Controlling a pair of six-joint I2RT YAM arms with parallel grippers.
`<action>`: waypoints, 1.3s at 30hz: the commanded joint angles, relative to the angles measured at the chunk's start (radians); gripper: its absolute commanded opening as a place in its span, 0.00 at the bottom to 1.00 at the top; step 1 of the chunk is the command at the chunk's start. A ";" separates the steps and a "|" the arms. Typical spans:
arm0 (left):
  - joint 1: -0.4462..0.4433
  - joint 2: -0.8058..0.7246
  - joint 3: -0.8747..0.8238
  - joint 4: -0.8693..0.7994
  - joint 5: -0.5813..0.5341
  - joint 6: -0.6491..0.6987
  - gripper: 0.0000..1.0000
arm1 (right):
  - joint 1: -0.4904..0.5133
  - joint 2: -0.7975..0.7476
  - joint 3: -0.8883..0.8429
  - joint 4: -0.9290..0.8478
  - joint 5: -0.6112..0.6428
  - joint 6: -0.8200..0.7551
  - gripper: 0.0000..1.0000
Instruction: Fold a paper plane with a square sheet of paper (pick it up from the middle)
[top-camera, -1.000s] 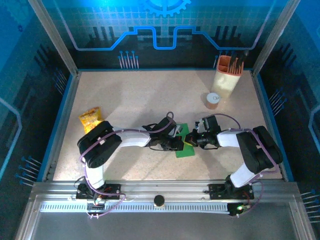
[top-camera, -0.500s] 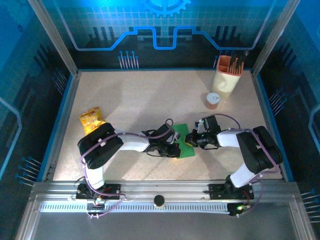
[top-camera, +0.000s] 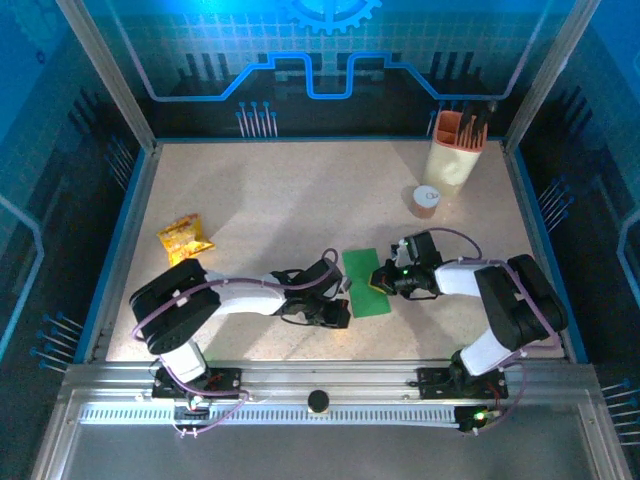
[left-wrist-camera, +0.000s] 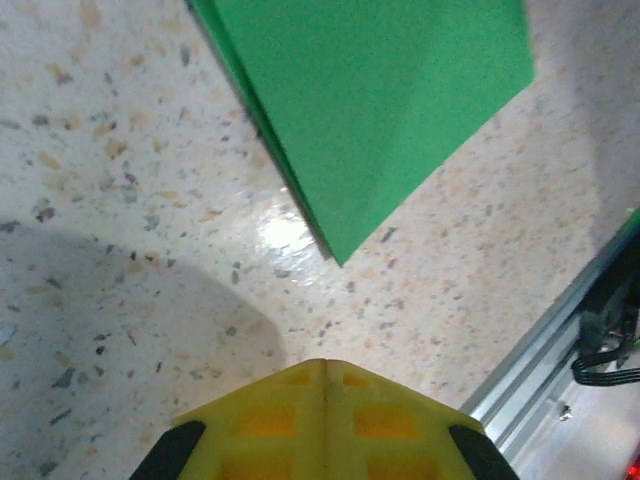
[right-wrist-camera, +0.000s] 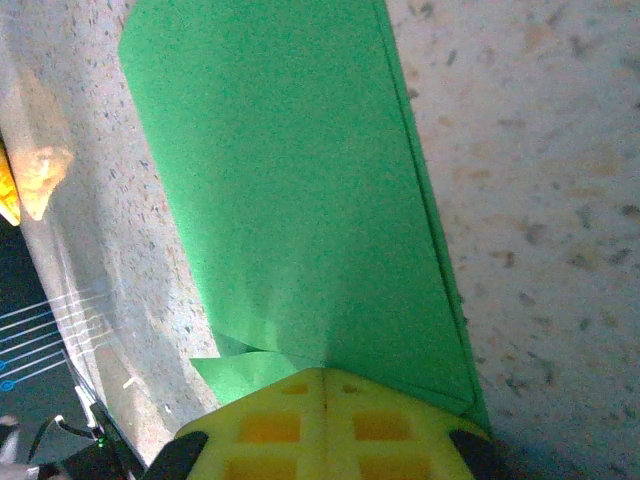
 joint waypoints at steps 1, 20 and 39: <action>0.007 -0.066 0.018 0.005 -0.058 -0.050 0.00 | 0.025 -0.020 -0.049 -0.076 0.081 0.031 0.00; 0.045 0.195 0.179 0.062 -0.012 -0.038 0.00 | 0.087 -0.025 -0.073 0.029 0.080 0.139 0.00; 0.046 0.209 0.050 0.135 -0.033 -0.106 0.00 | 0.106 -0.148 -0.034 -0.081 0.055 0.028 0.01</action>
